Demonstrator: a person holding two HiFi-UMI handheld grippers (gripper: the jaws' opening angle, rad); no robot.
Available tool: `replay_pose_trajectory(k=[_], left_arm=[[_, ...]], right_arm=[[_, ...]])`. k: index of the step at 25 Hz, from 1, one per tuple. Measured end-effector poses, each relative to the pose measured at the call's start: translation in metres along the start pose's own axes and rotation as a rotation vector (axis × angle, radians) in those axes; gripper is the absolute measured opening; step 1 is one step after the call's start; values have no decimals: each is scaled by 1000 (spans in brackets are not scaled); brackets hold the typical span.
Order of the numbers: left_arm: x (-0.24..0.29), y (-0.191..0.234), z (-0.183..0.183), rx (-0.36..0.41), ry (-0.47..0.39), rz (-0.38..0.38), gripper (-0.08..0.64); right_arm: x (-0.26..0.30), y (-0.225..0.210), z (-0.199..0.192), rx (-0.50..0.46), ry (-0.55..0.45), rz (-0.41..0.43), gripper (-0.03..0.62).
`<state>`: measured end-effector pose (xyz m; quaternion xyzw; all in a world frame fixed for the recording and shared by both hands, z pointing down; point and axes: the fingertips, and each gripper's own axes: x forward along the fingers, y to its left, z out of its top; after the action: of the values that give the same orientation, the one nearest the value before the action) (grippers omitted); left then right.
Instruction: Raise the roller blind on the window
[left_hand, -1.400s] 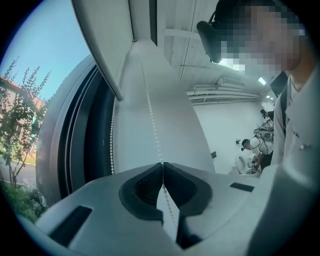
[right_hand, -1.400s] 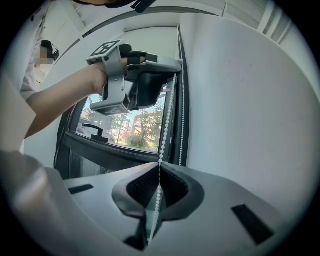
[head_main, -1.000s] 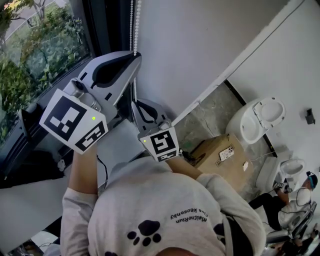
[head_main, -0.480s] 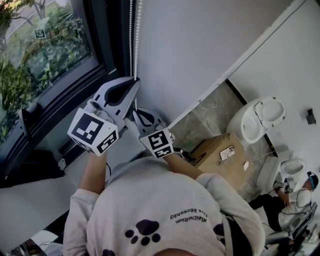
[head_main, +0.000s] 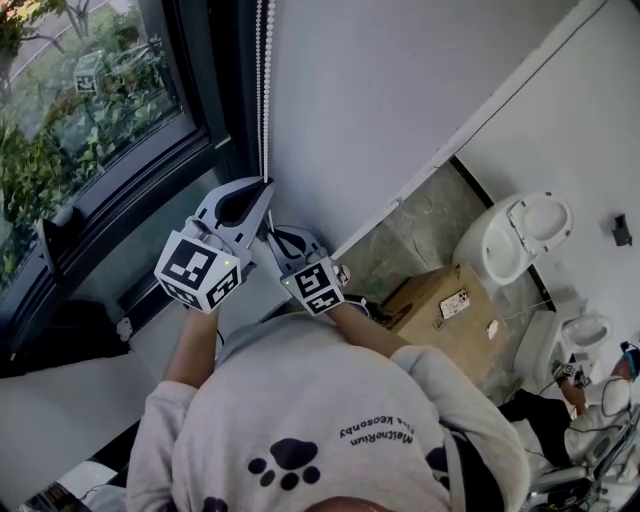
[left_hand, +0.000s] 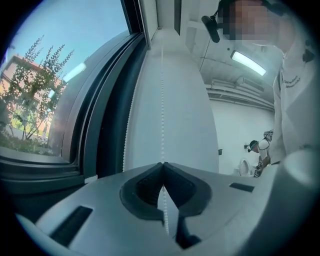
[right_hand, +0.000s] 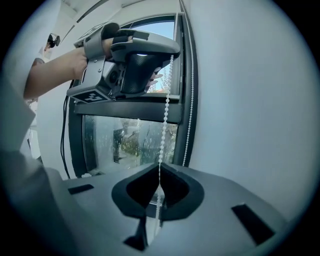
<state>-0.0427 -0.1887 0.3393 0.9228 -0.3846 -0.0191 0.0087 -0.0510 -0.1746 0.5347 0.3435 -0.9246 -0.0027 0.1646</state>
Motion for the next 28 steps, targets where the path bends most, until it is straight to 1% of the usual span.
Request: replay_pose_trajectory(k=[6,10,14,15,16,17,18,21,25,28], left_arm=[[-6,1,-20,-27,23,9,9],[-9,3,-39,-56,42,21,8],[-9,4,-43,-70,43,22,8],[-8,4,-43,-69,44,21,8],[-8,4,-44,-69,43,21,8],[-8,5,-44,-70,42,21,8],[-8,6,-44,-72,40,22,8],[-7,7,-42,-69,33,24,8],[-8,6,-41,-68,20,24,8],[-7,6,-42,-65,19,23,8]], right_arm=[[3,6,-18,21,47,27,12],[5,7,-35,54,91,39,12],[4,7,-40,65,101,52,12],[3,8,-38,72,100,65,18],[2,9,-36,80,96,80,39],[0,10,-32,90,90,90,93],[-3,9,-26,99,78,93,121],[-14,2,1,117,24,73,123],[-35,-3,51,145,-56,59,123],[-51,-4,93,133,-135,43,121]])
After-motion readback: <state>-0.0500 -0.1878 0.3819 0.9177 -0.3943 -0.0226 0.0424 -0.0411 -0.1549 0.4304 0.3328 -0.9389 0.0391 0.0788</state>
